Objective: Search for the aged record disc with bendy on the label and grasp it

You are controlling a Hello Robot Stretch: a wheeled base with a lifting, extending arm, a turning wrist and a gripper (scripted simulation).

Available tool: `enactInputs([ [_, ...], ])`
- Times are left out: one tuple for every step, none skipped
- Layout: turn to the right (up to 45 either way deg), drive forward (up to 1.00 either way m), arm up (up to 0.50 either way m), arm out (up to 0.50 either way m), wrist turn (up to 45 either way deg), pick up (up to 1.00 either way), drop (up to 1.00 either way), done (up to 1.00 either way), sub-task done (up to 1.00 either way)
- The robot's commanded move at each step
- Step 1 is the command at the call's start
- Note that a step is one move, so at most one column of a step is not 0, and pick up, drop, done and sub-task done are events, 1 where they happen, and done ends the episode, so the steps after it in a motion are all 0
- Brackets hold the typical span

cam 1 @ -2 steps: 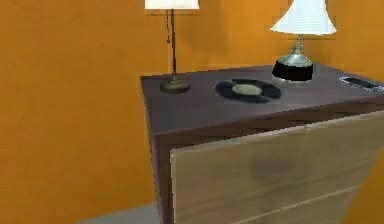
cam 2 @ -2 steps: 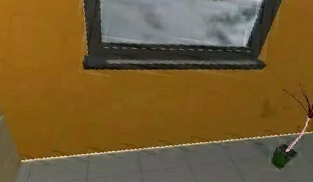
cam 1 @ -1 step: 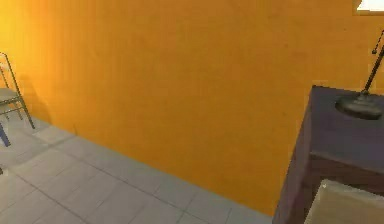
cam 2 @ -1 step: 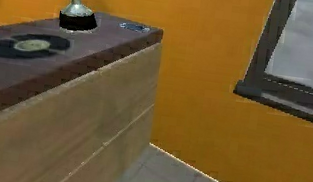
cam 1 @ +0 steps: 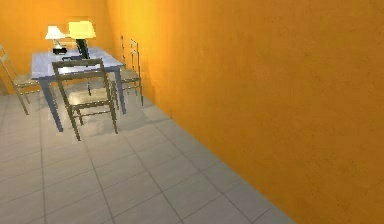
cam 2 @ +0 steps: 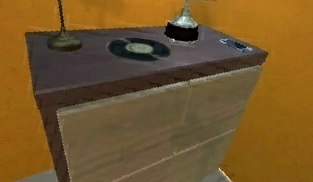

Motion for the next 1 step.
enactInputs([
  [0.0,0.00,0.50,0.00,0.0,0.00,0.00,0.00,0.00],
])
